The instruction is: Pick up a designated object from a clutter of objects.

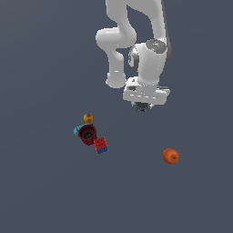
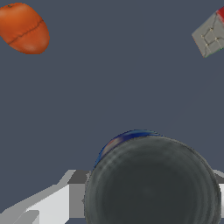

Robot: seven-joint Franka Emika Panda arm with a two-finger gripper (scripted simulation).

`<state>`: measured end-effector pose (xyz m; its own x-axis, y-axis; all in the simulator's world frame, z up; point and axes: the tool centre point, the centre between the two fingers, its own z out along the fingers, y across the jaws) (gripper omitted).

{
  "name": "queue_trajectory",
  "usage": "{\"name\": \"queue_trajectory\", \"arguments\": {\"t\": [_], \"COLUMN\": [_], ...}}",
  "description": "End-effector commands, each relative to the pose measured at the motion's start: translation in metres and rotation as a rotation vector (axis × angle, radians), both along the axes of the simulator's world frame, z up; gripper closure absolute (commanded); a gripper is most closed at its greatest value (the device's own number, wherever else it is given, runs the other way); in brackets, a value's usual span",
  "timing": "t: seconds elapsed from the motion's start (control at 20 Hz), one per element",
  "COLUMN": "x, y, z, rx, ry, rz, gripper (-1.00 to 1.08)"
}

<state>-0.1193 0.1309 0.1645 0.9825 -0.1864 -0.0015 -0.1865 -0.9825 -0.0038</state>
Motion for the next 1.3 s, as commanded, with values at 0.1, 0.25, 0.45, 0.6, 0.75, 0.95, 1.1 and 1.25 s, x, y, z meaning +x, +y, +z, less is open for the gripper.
{"name": "queue_trajectory", "arguments": {"t": [0.1,0.25,0.45,0.6,0.75,0.95,1.1,1.25], "x": [0.012,0.02,0.031,0.041,0.05,0.064,0.073,0.08], "y": [-0.009,-0.015,-0.024,-0.031,-0.038,-0.047,-0.053,-0.057], "z": [0.039,0.065,0.101,0.128,0.157,0.194,0.218,0.237], "rx": [0.002,0.002,0.001,0.0,0.0,-0.002,-0.003,-0.003], "ry": [0.0,0.0,0.0,0.0,0.0,0.0,0.0,-0.001], "rz": [0.0,0.0,0.0,-0.001,-0.001,-0.002,-0.003,-0.003], "gripper": [1.08,1.08,1.08,1.08,1.08,1.08,1.08,1.08]}}
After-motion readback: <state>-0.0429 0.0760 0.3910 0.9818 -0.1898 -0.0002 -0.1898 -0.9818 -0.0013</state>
